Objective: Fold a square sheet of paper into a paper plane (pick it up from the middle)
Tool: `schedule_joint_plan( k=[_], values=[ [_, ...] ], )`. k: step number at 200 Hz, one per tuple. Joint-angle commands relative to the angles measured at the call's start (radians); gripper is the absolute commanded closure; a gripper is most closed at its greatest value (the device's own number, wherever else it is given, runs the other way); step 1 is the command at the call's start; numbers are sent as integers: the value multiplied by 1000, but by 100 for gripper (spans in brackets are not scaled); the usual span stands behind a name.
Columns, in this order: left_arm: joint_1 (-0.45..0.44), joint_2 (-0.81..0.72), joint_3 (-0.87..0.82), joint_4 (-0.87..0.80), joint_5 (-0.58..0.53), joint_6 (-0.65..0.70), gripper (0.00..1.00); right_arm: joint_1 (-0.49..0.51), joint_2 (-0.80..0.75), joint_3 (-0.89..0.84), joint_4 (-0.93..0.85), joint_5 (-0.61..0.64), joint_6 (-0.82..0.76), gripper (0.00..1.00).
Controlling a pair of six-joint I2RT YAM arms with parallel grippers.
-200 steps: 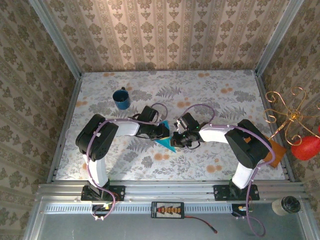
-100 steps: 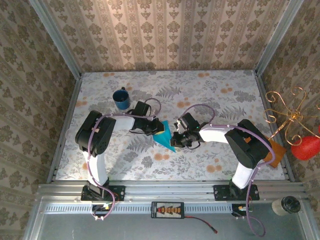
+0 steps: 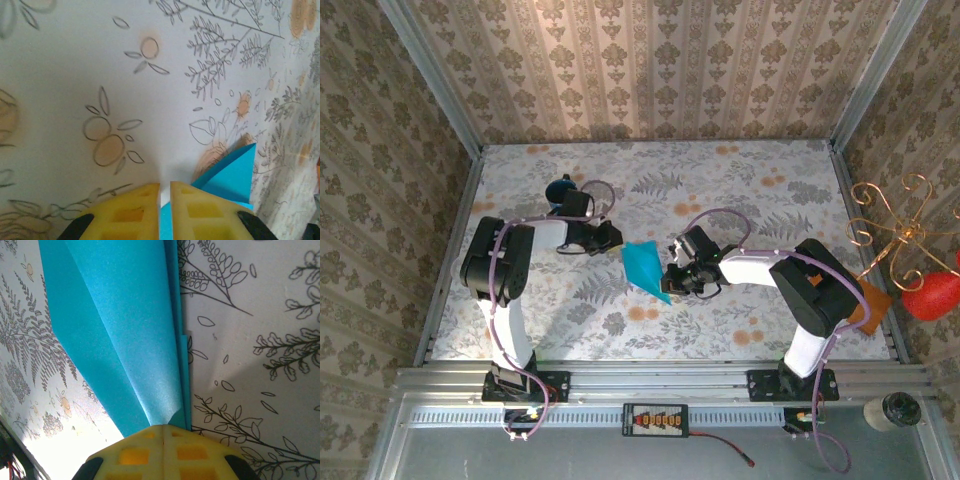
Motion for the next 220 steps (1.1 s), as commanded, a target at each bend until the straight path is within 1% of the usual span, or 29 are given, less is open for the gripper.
schedule_joint_plan(
  k=[1, 20, 34, 39, 52, 69, 90, 118, 139, 158, 173, 193, 220],
  values=[
    [14, -17, 24, -46, -71, 47, 86, -3, 79, -71, -194, 120, -4, 94],
    [-3, -85, 11, -51, -86, 27, 86, -3, 55, -64, -166, 95, 9, 93],
    [-23, -152, -12, -63, -125, 8, 84, -4, 20, -52, -132, 71, 28, 92],
    [-29, -179, -23, -68, -144, -3, 82, -4, 4, -45, -119, 61, 34, 90],
    [-40, -243, -69, -64, -180, -33, 75, -4, -41, -20, -89, 25, 45, 83],
    [-54, -322, -129, -55, -208, -65, 66, -5, -94, 20, -74, -4, 29, 75],
    [-69, -420, -209, -55, -249, -95, 55, -14, -139, 63, -103, 21, -14, 66],
    [-76, -551, -320, -45, -296, -150, 47, -51, -160, 48, -72, 71, -30, 59],
    [-76, -632, -403, -1, -308, -200, 38, -85, -132, 53, -46, 71, -38, 58],
    [-75, -674, -458, 38, -302, -231, 26, -99, -94, 68, -7, 24, -53, 58],
    [-76, -691, -483, 54, -293, -239, 20, -102, -56, 96, 12, -33, -73, 59],
    [-76, -703, -499, 57, -282, -248, 15, -104, -5, 104, 85, -149, -96, 61],
    [-79, -722, -496, 53, -264, -258, 9, -109, 41, 124, 109, -189, -108, 67]
  ],
)
